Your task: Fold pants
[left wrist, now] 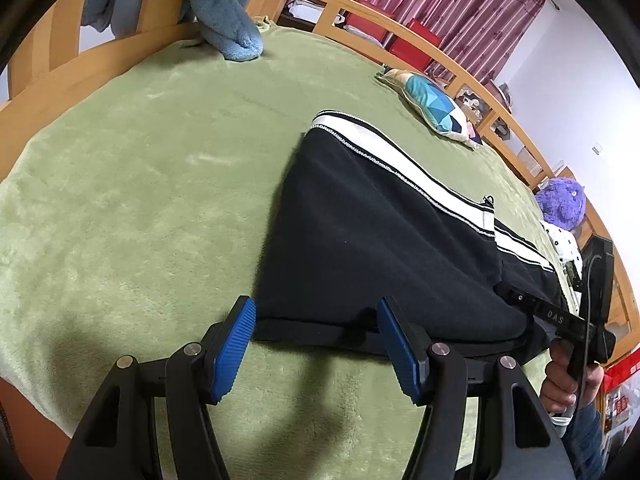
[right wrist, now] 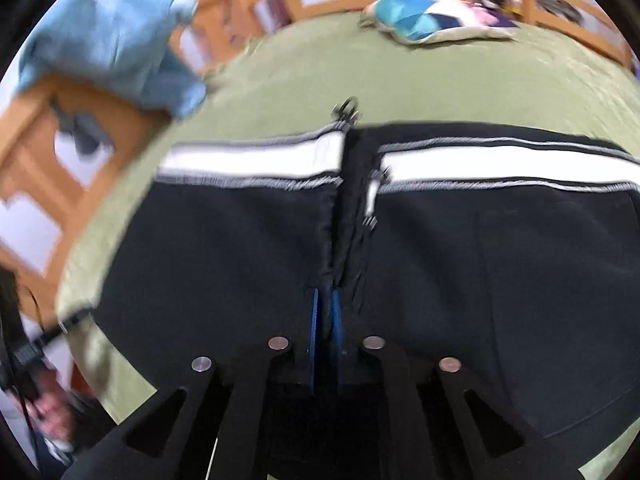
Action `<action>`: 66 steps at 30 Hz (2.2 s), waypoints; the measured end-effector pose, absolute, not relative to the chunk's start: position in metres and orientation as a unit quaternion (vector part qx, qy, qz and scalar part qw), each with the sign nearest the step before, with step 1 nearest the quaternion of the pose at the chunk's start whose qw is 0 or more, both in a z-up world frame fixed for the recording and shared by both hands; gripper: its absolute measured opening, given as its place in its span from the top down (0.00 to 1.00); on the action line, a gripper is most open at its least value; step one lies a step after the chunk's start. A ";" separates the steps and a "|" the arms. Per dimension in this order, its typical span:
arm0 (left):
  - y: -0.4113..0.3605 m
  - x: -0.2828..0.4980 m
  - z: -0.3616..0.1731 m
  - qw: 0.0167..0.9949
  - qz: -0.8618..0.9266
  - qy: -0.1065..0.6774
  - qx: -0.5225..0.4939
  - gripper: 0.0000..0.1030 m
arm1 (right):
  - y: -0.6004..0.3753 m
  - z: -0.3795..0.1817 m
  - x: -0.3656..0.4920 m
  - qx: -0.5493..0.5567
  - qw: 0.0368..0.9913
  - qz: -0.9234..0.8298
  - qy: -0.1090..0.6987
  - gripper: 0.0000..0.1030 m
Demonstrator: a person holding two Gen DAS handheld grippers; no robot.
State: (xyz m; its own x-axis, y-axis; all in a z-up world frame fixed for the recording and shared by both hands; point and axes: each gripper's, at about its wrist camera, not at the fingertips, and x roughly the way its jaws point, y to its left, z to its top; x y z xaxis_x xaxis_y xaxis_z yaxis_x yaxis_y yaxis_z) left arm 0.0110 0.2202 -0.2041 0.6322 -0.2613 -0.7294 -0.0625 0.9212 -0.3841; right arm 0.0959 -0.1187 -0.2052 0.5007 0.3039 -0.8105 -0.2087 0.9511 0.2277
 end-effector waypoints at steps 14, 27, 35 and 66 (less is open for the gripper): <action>0.227 0.026 -0.227 0.856 -0.029 0.453 -0.249 0.38 | -0.163 -0.160 0.044 -0.003 0.896 0.054 0.441 0.32; 0.208 0.037 -0.232 0.855 -0.034 0.465 -0.225 0.14 | -0.206 -0.161 0.026 0.008 0.925 0.013 0.380 0.32; 0.221 0.040 -0.236 0.830 -0.058 0.458 -0.313 0.13 | -0.215 -0.163 0.024 0.014 0.922 0.060 0.382 0.32; 0.116 0.041 -0.090 0.929 -0.061 0.334 -0.150 0.80 | -0.314 -0.169 0.043 0.163 0.911 0.065 0.373 0.52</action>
